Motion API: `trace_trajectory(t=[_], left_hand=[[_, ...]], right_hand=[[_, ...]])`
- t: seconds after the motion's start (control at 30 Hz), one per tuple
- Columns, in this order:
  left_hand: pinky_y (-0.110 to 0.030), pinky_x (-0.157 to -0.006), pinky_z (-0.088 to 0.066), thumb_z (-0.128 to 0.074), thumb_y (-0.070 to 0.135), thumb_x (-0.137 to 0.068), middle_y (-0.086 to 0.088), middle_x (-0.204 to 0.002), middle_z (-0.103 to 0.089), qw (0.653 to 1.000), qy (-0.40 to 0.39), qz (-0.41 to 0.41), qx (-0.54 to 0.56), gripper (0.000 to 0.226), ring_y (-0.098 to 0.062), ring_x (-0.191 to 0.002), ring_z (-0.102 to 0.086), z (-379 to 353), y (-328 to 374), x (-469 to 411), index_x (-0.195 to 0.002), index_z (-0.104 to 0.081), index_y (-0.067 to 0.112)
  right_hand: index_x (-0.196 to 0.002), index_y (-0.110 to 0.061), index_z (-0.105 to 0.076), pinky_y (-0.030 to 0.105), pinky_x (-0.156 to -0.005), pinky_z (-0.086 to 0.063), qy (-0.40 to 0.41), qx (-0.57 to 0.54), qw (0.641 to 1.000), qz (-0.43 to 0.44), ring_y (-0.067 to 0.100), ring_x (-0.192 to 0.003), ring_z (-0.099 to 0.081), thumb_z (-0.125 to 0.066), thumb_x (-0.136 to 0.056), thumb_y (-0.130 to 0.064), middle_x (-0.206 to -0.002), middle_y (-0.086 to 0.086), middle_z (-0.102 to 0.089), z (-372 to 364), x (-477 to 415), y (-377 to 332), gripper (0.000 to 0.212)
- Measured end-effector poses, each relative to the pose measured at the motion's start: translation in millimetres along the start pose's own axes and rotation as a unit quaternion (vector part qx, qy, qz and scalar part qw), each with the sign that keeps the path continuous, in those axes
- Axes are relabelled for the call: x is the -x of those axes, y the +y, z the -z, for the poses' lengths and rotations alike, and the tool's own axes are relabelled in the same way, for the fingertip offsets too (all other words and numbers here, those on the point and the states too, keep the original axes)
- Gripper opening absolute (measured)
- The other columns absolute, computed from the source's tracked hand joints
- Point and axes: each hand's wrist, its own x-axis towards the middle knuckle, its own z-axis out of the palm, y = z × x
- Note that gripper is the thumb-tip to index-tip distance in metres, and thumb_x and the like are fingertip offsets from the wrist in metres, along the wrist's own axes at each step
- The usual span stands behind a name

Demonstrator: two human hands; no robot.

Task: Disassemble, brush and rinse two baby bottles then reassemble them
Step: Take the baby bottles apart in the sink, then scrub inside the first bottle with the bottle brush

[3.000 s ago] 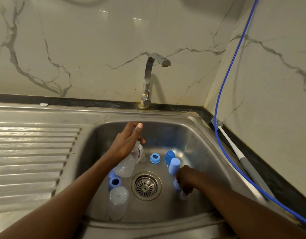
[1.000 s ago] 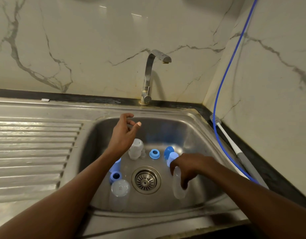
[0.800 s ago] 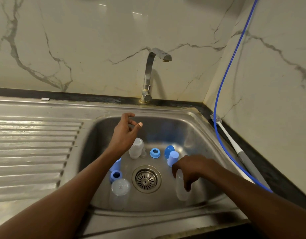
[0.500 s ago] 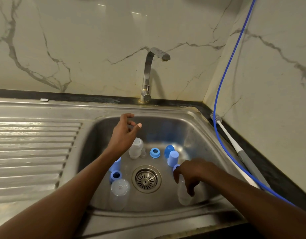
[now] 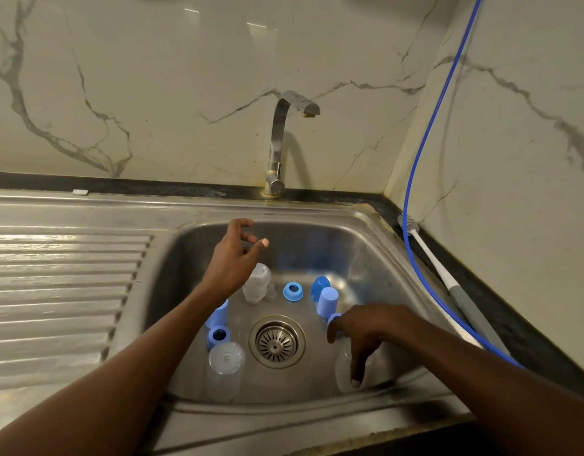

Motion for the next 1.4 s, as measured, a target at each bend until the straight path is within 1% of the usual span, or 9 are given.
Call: trace_trajectory(t=[0.17, 0.3, 0.4, 0.5, 0.7, 0.87, 1.1, 1.27, 1.4], left_hand=[[-0.019, -0.074, -0.045, -0.059, 0.030, -0.097, -0.005, -0.113, -0.059, 1.000, 0.002, 0.003, -0.003, 0.047, -0.014, -0.097, -0.061, 0, -2, -2, -0.138, -0.039, 0.018], [-0.019, -0.074, -0.044, -0.058, 0.034, -0.096, -0.004, -0.117, -0.058, 1.000, 0.004, 0.006, -0.003, 0.048, -0.014, -0.100, -0.060, 0, -3, -2, -0.138, -0.040, 0.019], [-0.015, -0.070, -0.042, -0.058, 0.033, -0.097, -0.004, -0.116, -0.058, 1.000, 0.008, 0.002, -0.003, 0.048, -0.008, -0.094, -0.058, 1, -4, -1, -0.138, -0.041, 0.018], [-0.016, -0.069, -0.041, -0.058, 0.032, -0.096, -0.005, -0.116, -0.058, 1.000, 0.009, -0.003, -0.007, 0.048, -0.007, -0.092, -0.057, 2, -4, -2, -0.138, -0.041, 0.018], [-0.024, -0.073, -0.046, -0.060, 0.030, -0.095, -0.008, -0.119, -0.057, 1.000, -0.014, -0.020, 0.000, 0.049, -0.019, -0.100, -0.060, -4, -4, 2, -0.138, -0.040, 0.019], [-0.029, -0.079, -0.048, -0.062, 0.030, -0.094, -0.008, -0.119, -0.058, 0.999, -0.027, -0.014, 0.012, 0.050, -0.023, -0.104, -0.061, -2, -7, 0, -0.138, -0.040, 0.019], [-0.031, -0.078, -0.051, -0.062, 0.029, -0.094, -0.008, -0.117, -0.058, 0.999, -0.025, -0.014, 0.013, 0.050, -0.019, -0.100, -0.062, 1, -9, 0, -0.137, -0.040, 0.020], [-0.027, -0.076, -0.048, -0.063, 0.026, -0.093, -0.009, -0.119, -0.057, 1.000, -0.023, -0.015, 0.007, 0.053, -0.019, -0.100, -0.061, -3, -10, -1, -0.139, -0.040, 0.016], [-0.026, -0.074, -0.049, -0.065, 0.023, -0.092, -0.009, -0.117, -0.058, 1.000, -0.018, -0.016, 0.006, 0.055, -0.020, -0.099, -0.062, -3, -11, -1, -0.140, -0.039, 0.016]], right_hand=[[-0.141, -0.038, -0.040, 0.035, -0.103, -0.041, 0.025, -0.013, 1.000, 0.008, 0.019, -0.127, -0.046, -0.081, -0.065, -0.059, -0.144, -0.008, -0.042, 17, 5, 6, 0.088], [-0.127, -0.029, -0.056, 0.033, -0.094, -0.047, 0.167, -0.118, 0.979, 0.018, 0.016, -0.109, -0.057, -0.076, -0.072, -0.058, -0.123, -0.005, -0.059, 35, 18, 17, 0.065], [-0.099, -0.023, -0.069, 0.023, -0.074, -0.048, 0.386, -0.268, 0.882, 0.030, 0.009, -0.081, -0.062, -0.075, -0.079, -0.042, -0.091, -0.003, -0.069, 48, 37, 33, 0.028], [-0.083, -0.018, -0.072, 0.025, -0.070, -0.043, 0.516, -0.288, 0.805, -0.047, 0.014, -0.078, -0.062, -0.067, -0.084, -0.027, -0.083, 0.000, -0.070, 53, 59, 66, 0.011], [-0.075, -0.021, -0.060, 0.025, -0.073, -0.041, 0.423, -0.320, 0.806, -0.263, 0.024, -0.085, -0.059, -0.065, -0.080, -0.035, -0.097, 0.006, -0.068, 0, 65, 151, 0.016], [-0.095, -0.018, -0.061, 0.025, -0.078, -0.041, 0.326, -0.309, 0.853, -0.266, 0.018, -0.094, -0.056, -0.066, -0.085, -0.053, -0.094, -0.001, -0.056, -32, 60, 160, 0.037], [-0.084, -0.020, -0.061, 0.026, -0.069, -0.045, 0.424, -0.326, 0.801, -0.267, 0.015, -0.080, -0.061, -0.072, -0.083, -0.037, -0.091, 0.001, -0.066, -27, 58, 151, 0.021], [-0.112, -0.014, -0.056, 0.025, -0.072, -0.043, 0.295, -0.273, 0.866, -0.296, 0.016, -0.086, -0.052, -0.065, -0.084, -0.050, -0.113, 0.005, -0.060, -25, 51, 146, 0.046], [-0.108, -0.009, -0.052, 0.020, -0.056, -0.043, 0.316, -0.327, 0.840, -0.296, 0.017, -0.075, -0.054, -0.056, -0.092, -0.030, -0.110, 0.008, -0.058, -21, 56, 142, 0.026]])
